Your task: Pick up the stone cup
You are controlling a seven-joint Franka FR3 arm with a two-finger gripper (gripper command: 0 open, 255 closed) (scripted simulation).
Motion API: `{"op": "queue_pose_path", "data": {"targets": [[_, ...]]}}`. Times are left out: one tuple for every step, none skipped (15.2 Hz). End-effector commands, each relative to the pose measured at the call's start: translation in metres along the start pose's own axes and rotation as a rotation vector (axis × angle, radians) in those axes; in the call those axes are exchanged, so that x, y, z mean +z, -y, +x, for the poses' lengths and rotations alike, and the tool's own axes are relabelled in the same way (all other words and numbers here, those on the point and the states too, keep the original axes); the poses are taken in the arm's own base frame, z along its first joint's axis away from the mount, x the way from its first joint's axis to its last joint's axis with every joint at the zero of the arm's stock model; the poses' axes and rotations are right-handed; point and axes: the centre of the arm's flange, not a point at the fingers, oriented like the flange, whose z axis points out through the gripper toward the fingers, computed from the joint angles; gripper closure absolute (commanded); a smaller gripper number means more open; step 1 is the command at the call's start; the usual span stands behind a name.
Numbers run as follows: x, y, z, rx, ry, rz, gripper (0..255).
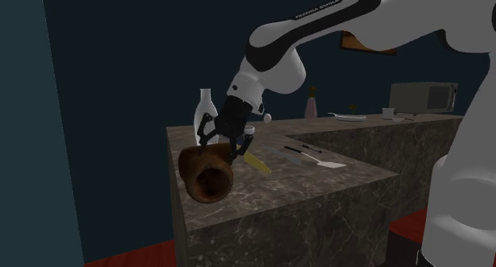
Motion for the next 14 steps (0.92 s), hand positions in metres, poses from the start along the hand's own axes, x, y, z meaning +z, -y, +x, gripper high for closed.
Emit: {"op": "queue_pose_path", "data": {"targets": [[-0.006, 0.004, -0.001, 0.0, 0.0, 0.0, 255], [-0.011, 0.007, -0.002, 0.0, 0.0, 0.0, 255], [-0.016, 0.009, -0.003, 0.0, 0.0, 0.0, 255], [-0.02, 0.012, -0.005, 0.0, 0.0, 0.0, 255], [-0.025, 0.014, -0.006, 0.0, 0.0, 0.0, 255], [-0.029, 0.017, -0.007, 0.0, 0.0, 0.0, 255], [-0.034, 0.019, -0.008, 0.0, 0.0, 0.0, 255], [-0.038, 0.022, -0.009, 0.0, 0.0, 0.0, 255], [-0.043, 0.024, -0.01, 0.0, 0.0, 0.0, 255], [-0.047, 0.027, -0.011, 0.0, 0.0, 0.0, 255], [-0.052, 0.029, -0.012, 0.0, 0.0, 0.0, 255], [-0.056, 0.032, -0.013, 0.0, 0.0, 0.0, 255], [-0.061, 0.034, -0.014, 0.0, 0.0, 0.0, 255], [-0.065, 0.037, -0.015, 0.0, 0.0, 0.0, 255]]}}
